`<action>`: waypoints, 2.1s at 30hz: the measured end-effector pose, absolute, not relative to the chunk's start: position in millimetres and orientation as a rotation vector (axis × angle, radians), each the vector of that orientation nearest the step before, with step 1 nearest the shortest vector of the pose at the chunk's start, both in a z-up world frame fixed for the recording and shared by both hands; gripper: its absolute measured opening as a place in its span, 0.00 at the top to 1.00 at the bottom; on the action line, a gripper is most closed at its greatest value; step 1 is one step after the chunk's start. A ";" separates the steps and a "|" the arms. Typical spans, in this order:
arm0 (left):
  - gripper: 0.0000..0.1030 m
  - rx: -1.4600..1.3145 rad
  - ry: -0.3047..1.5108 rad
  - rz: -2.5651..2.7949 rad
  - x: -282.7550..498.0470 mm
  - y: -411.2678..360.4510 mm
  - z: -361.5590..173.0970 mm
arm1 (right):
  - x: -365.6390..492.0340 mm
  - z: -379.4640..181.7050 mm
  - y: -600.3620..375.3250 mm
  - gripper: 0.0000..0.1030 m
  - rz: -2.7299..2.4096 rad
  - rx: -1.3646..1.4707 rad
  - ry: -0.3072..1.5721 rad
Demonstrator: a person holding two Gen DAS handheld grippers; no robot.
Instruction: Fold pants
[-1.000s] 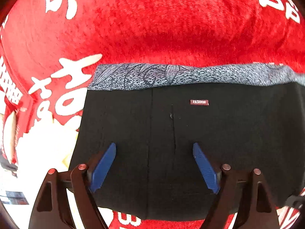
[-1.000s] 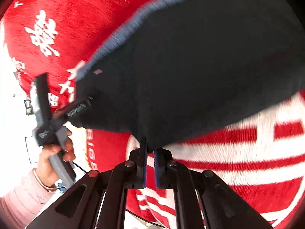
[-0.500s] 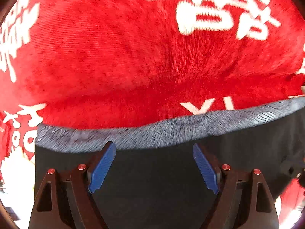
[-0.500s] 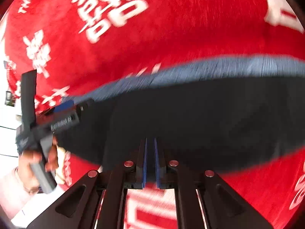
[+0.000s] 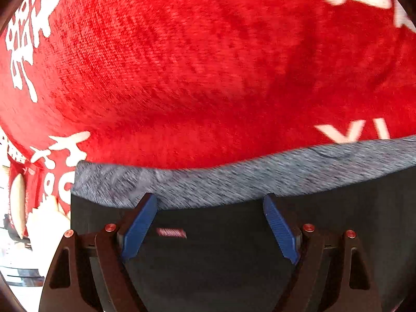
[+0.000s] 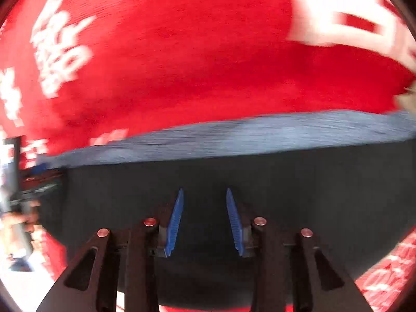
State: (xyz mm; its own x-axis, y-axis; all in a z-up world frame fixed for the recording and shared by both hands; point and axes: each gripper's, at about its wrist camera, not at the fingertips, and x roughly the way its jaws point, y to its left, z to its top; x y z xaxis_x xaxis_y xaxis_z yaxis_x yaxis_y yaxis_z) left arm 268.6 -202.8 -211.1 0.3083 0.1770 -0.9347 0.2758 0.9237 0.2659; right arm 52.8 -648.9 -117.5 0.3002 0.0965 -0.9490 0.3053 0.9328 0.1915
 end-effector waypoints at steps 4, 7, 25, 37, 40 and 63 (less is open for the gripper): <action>0.18 0.367 1.275 -0.174 241.9 -230.7 -179.9 | 20.0 -109.0 -707.9 0.63 -0.268 0.443 1.250; 0.18 0.360 1.252 -0.298 212.7 -275.7 -151.9 | -2.2 -92.6 -739.3 0.63 -0.398 0.434 1.212; 0.17 0.323 1.330 -0.377 149.2 -449.0 -194.2 | 38.2 -131.2 -862.5 0.64 -0.443 0.445 1.195; 0.17 0.338 1.344 -0.320 139.8 -471.9 -188.8 | -18.3 -90.1 -839.6 0.35 -0.333 0.655 1.156; 0.17 0.325 1.361 -0.317 137.9 -477.9 -181.9 | -49.0 -95.1 -826.5 0.35 -0.313 0.762 1.149; 0.17 0.349 1.352 -0.335 72.5 -558.9 -153.2 | -129.3 -148.6 -844.5 0.35 -0.296 1.352 0.759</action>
State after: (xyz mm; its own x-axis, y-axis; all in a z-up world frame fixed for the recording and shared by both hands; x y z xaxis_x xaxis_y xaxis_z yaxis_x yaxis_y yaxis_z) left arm 72.5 -558.9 -153.2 0.1860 -0.0329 -0.9820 0.4289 0.9019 0.0510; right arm -129.3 -844.5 -148.6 0.7313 0.2274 -0.6430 0.6029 0.2253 0.7654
